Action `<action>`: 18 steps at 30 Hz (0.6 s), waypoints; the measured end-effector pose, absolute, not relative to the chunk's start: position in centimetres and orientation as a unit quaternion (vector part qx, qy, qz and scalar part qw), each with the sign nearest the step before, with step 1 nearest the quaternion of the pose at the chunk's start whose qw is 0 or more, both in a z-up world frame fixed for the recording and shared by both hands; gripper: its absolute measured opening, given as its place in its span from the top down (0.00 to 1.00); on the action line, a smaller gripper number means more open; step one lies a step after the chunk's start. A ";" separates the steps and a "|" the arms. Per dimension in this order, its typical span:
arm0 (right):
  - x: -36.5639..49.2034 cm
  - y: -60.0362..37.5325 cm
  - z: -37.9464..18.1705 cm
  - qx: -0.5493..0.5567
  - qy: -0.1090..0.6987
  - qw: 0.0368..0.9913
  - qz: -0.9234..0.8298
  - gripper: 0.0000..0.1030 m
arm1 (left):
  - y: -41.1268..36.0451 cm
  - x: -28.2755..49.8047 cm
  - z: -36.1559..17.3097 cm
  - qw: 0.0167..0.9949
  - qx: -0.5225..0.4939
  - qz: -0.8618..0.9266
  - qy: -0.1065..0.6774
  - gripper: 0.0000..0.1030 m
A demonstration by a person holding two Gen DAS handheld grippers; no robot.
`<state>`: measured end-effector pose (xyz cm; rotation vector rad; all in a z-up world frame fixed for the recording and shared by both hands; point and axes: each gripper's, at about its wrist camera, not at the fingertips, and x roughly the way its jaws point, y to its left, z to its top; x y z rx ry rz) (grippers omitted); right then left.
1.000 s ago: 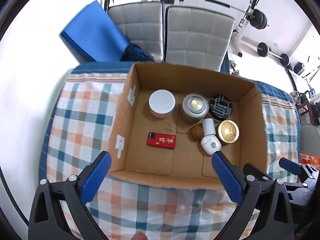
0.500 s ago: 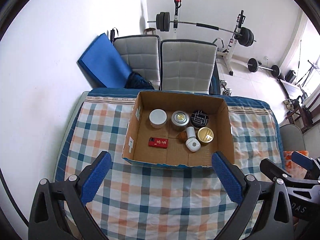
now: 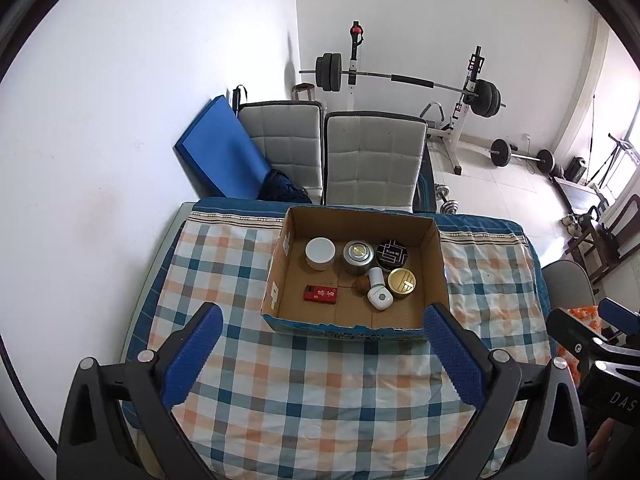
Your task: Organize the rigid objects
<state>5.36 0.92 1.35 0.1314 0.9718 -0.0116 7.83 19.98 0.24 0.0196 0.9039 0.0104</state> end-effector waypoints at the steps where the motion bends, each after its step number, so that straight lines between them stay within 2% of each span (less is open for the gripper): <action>1: 5.1 0.8 1.7 0.064 0.463 0.884 -0.006 0.00 | 20.0 7.7 0.4 0.900 0.009 0.005 0.435 0.00; 18: 4.9 0.7 3.1 0.059 0.449 0.891 -0.025 0.00 | 19.5 7.6 1.7 0.908 0.018 0.001 0.418 0.00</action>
